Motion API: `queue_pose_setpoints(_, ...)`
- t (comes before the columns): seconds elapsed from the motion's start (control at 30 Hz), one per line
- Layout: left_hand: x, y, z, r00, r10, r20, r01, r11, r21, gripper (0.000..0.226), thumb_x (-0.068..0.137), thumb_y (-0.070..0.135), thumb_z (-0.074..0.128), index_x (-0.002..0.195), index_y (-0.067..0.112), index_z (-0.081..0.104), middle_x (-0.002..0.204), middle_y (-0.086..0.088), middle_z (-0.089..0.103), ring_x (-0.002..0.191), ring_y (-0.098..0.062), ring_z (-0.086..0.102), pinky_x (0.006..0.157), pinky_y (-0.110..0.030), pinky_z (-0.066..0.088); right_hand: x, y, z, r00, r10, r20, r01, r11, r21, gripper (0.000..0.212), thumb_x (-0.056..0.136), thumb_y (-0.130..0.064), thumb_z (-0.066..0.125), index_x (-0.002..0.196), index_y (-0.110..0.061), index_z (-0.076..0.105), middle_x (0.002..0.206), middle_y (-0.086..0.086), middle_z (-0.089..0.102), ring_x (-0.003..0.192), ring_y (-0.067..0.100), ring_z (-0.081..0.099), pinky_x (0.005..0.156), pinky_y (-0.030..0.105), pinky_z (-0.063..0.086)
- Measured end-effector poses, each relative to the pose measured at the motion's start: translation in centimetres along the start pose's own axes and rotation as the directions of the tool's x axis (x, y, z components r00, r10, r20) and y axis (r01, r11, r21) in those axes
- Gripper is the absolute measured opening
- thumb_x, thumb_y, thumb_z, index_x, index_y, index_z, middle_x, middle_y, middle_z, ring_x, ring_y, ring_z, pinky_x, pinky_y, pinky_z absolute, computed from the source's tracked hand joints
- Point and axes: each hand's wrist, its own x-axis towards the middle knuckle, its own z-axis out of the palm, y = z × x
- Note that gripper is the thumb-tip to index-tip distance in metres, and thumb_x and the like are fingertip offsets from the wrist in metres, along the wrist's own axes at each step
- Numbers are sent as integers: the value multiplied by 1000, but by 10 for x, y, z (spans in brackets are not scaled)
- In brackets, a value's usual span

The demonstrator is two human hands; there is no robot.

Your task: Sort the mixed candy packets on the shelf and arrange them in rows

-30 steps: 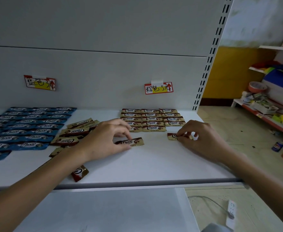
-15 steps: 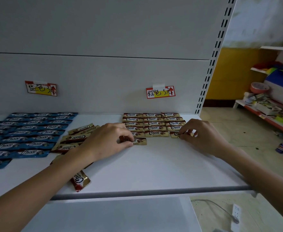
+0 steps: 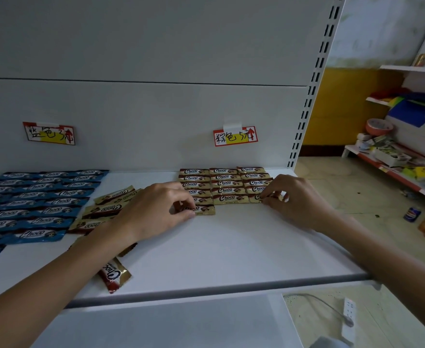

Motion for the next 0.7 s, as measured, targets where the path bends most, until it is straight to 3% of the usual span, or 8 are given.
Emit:
queue_pose_setpoints(0.1,-2,1,-7,1000,-6,-29,5,1000,-18,28,82,50,55,90,27,69,91,17,59,80,0,56,69,-27,46,1,1,-1,999,-16,-42,15,1000,-17,11,80,-8,68,86,-15,74,87,2,64,72,14,56,65,30,46)
queue_pose_setpoints(0.23,-18,-11,-31,995,-51,-87,51,999,-1,11,89,24,58,93,23,69,92,15,60,82,5,54,74,-19,44,13,-19,-1,993,-64,-103,63,998,-16,11,82,-6,67,88,-13,73,88,0,63,73,15,58,64,34,50)
queue_pose_setpoints(0.37,-49,-28,-56,986,-138,-90,139,990,-4,12,87,23,62,92,34,64,93,29,55,89,12,52,75,-8,36,29,-73,20,971,-233,-51,237,968,79,10,82,-6,67,89,-10,72,85,-2,62,66,-2,52,63,14,44)
queue_pose_setpoints(0.5,-86,-32,-68,984,-173,-30,173,985,-30,20,74,58,50,91,50,56,99,30,56,101,14,47,75,-7,33,44,-127,51,926,-371,71,357,921,158,16,82,-14,68,98,-15,71,96,-2,65,77,6,56,70,21,44)
queue_pose_setpoints(0.6,-110,-33,-70,990,-138,5,138,990,-10,42,68,80,43,98,54,55,110,33,47,105,9,46,77,-12,36,55,-155,66,867,-467,172,441,881,168,31,85,-17,65,116,-17,64,116,-2,63,96,6,56,79,12,39)
queue_pose_setpoints(0.7,-125,-34,-67,988,-153,13,153,988,22,43,68,75,50,105,53,52,103,28,48,97,0,50,75,-21,43,63,-168,77,832,-478,282,466,877,113,40,87,-12,61,127,-19,57,129,-1,57,116,14,51,98,24,40)
